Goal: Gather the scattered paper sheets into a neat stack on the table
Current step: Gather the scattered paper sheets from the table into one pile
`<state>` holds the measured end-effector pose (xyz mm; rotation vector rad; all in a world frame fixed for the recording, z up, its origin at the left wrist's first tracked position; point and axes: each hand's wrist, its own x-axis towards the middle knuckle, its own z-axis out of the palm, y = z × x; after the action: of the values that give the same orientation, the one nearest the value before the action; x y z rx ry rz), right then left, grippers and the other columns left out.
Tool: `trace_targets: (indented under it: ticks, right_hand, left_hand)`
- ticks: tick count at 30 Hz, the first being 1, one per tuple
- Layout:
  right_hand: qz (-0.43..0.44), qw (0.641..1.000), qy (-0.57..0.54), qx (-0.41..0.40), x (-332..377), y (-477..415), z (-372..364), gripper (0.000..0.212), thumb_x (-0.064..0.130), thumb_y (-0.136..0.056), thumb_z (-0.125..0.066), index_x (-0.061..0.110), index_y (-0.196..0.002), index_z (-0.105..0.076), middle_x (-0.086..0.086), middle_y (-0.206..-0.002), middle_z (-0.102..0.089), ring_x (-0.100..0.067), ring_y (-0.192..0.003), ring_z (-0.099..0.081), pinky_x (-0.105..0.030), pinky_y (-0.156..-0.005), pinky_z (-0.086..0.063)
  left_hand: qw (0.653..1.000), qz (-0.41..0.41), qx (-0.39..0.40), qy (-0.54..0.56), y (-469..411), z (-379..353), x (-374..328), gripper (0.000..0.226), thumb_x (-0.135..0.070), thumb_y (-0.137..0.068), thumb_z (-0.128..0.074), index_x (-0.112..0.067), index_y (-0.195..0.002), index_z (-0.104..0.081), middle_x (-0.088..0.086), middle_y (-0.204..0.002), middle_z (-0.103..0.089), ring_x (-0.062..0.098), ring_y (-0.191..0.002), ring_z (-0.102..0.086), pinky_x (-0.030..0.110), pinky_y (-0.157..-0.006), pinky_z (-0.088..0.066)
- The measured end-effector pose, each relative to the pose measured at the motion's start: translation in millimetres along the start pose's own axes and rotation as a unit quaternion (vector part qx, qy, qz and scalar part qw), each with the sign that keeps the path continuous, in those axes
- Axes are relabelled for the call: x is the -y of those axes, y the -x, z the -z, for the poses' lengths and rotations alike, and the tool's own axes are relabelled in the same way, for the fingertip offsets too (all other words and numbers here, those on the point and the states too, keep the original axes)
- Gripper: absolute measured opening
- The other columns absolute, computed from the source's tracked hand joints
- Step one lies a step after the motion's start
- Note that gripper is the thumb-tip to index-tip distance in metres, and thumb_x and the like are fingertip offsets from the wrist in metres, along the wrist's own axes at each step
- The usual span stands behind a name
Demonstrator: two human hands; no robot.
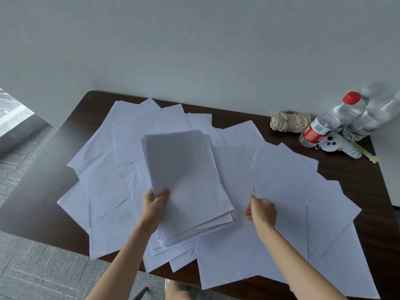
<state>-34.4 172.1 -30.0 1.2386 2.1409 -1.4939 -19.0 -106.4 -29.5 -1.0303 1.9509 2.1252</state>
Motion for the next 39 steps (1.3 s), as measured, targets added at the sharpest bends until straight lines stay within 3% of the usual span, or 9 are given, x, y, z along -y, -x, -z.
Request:
trace_targets:
  ticks: [4,8,10,12,18,22,27,36,39]
  right_hand:
    - [-0.135,0.976,-0.147,0.089,3.1,3.3,5.7,0.038,0.034,-0.089,-0.064,-0.003,-0.08,-0.059,-0.02,-0.075,-0.066,-0.03,-0.062,-0.065,-0.037,-0.061,-0.057]
    - [-0.108,0.943,-0.224,0.22,7.2,3.2,4.7,0.043,0.043,-0.079,-0.074,0.012,-0.107,-0.068,-0.006,-0.11,-0.07,-0.023,-0.097,-0.063,-0.034,-0.091,-0.05]
    - [-0.086,0.933,-0.24,0.254,13.1,4.9,3.8,0.032,0.039,-0.083,-0.072,0.015,-0.104,-0.07,-0.001,-0.102,-0.07,-0.016,-0.077,-0.062,-0.026,-0.072,-0.05]
    - [-0.037,0.957,-0.194,0.213,19.3,7.3,4.7,0.012,0.028,-0.089,-0.067,0.016,-0.09,-0.067,0.002,-0.082,-0.062,-0.012,-0.057,-0.049,-0.02,-0.049,-0.037]
    - [0.18,0.978,-0.054,0.085,27.6,6.0,11.8,0.04,0.013,-0.093,-0.059,-0.026,-0.095,-0.05,-0.04,-0.095,-0.06,-0.052,-0.083,-0.056,-0.051,-0.067,-0.052]
    - [0.24,0.968,-0.036,0.055,43.4,6.7,21.8,0.052,0.014,-0.093,-0.06,0.004,-0.049,-0.033,-0.002,-0.046,-0.031,-0.01,-0.041,-0.027,-0.026,-0.048,-0.026]
    - [0.272,0.96,-0.058,0.031,62.6,5.7,38.0,0.019,0.013,-0.096,-0.056,0.005,-0.083,-0.067,-0.003,-0.082,-0.071,-0.024,-0.076,-0.069,-0.039,-0.069,-0.059]
    - [0.365,0.929,-0.026,-0.058,98.2,3.6,72.5,0.031,0.018,-0.094,-0.059,-0.005,-0.072,-0.06,-0.014,-0.072,-0.067,-0.029,-0.067,-0.059,-0.034,-0.061,-0.045]
    - [0.398,0.914,-0.038,-0.068,122.9,10.1,87.4,0.026,0.015,-0.096,-0.056,0.007,-0.071,-0.059,0.001,-0.068,-0.061,-0.007,-0.063,-0.057,-0.022,-0.057,-0.047]
  left_hand:
    - [0.999,0.017,0.009,0.044,-0.6,-0.6,-6.2,0.008,-0.004,-0.094,-0.059,-0.01,-0.099,-0.063,0.008,-0.09,-0.067,0.022,-0.076,-0.061,0.032,-0.068,-0.053]
    - [0.995,0.04,0.047,0.081,1.3,-2.8,-8.7,0.019,-0.007,-0.093,-0.062,-0.008,-0.112,-0.062,0.006,-0.095,-0.07,0.019,-0.078,-0.065,0.028,-0.067,-0.058]
    - [0.993,0.044,0.077,0.081,2.2,-3.3,-9.2,0.019,-0.006,-0.093,-0.062,-0.009,-0.112,-0.063,0.006,-0.096,-0.071,0.018,-0.079,-0.067,0.027,-0.068,-0.059]
    - [0.991,0.043,0.108,0.067,3.4,-2.9,-9.3,0.02,-0.004,-0.092,-0.061,-0.009,-0.111,-0.064,0.005,-0.096,-0.072,0.016,-0.079,-0.069,0.027,-0.068,-0.059]
    - [0.986,0.041,0.157,0.049,4.8,-10.7,-9.1,0.043,-0.015,-0.072,-0.07,-0.005,-0.113,-0.064,0.009,-0.098,-0.073,0.022,-0.084,-0.07,0.03,-0.073,-0.059]
    - [0.983,0.057,0.166,0.061,2.7,-13.4,-4.3,0.032,-0.007,-0.08,-0.07,-0.007,-0.112,-0.065,0.009,-0.098,-0.073,0.018,-0.082,-0.072,0.03,-0.072,-0.06]
    - [0.986,0.075,0.138,0.049,-0.9,-4.4,1.2,0.019,-0.001,-0.093,-0.057,-0.005,-0.11,-0.064,0.01,-0.096,-0.072,0.021,-0.079,-0.07,0.031,-0.07,-0.06]
    - [0.992,0.051,0.117,-0.013,-7.4,18.5,-10.7,0.025,0.0,-0.095,-0.053,0.0,-0.119,-0.059,0.017,-0.105,-0.066,0.031,-0.087,-0.065,0.039,-0.075,-0.057]
    - [0.99,0.046,0.129,-0.018,-7.8,19.6,-19.2,0.041,-0.004,-0.085,-0.067,0.001,-0.124,-0.057,0.02,-0.109,-0.066,0.034,-0.096,-0.063,0.047,-0.088,-0.052]
